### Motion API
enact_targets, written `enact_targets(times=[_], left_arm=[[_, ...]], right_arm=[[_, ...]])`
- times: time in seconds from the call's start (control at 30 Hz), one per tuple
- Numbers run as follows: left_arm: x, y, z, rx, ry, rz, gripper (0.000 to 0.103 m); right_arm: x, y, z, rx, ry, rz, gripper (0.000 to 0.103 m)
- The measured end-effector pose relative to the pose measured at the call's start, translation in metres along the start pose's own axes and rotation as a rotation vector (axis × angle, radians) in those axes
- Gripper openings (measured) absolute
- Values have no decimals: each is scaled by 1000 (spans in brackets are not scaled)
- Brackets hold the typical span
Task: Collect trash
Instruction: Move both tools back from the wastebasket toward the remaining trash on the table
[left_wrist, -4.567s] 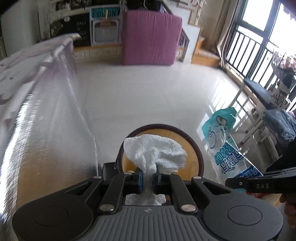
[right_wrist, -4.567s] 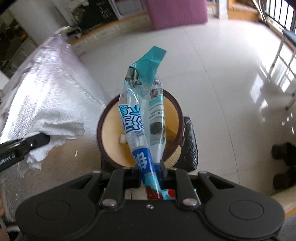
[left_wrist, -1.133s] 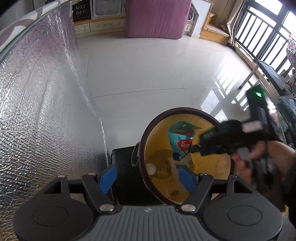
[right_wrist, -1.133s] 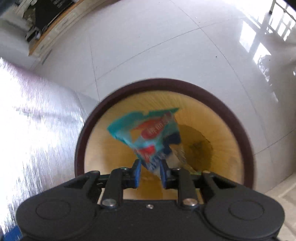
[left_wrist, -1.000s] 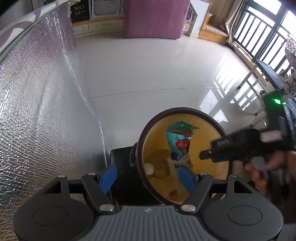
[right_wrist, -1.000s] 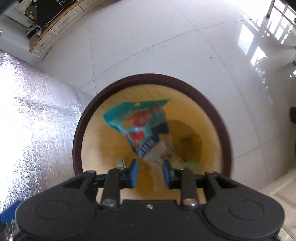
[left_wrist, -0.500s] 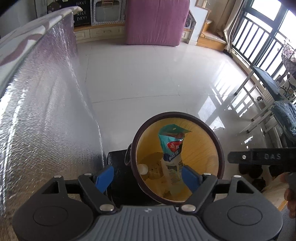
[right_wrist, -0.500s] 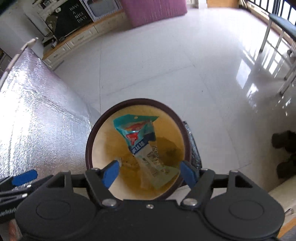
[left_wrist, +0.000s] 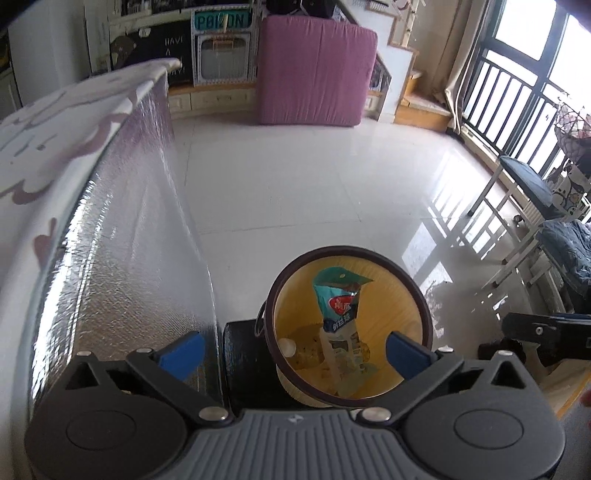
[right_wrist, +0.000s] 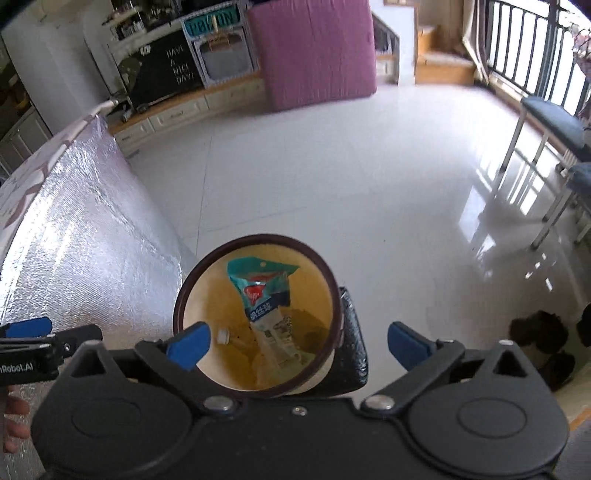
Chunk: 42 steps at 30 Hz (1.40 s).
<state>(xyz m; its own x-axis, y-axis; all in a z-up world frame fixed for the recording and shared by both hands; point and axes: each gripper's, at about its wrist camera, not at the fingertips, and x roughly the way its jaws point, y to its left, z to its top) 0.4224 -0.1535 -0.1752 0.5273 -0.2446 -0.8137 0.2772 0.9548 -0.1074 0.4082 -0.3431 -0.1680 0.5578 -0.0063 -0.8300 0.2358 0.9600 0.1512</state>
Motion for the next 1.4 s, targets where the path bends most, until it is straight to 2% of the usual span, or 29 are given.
enact_targets(times=[0.47, 0.8, 1.13, 1.4], left_arm=[[-79, -17, -39, 25, -177, -16, 103], [-147, -13, -63, 21, -298, -7, 103], [-203, 7, -87, -8, -389, 18, 103], [-232, 48, -106, -63, -420, 71, 103]], right_arm=[[-79, -5, -46, -39, -195, -19, 103], [-137, 7, -78, -73, -301, -15, 103], [-181, 31, -104, -127, -399, 10, 103], [-192, 69, -109, -178, -440, 74, 103]])
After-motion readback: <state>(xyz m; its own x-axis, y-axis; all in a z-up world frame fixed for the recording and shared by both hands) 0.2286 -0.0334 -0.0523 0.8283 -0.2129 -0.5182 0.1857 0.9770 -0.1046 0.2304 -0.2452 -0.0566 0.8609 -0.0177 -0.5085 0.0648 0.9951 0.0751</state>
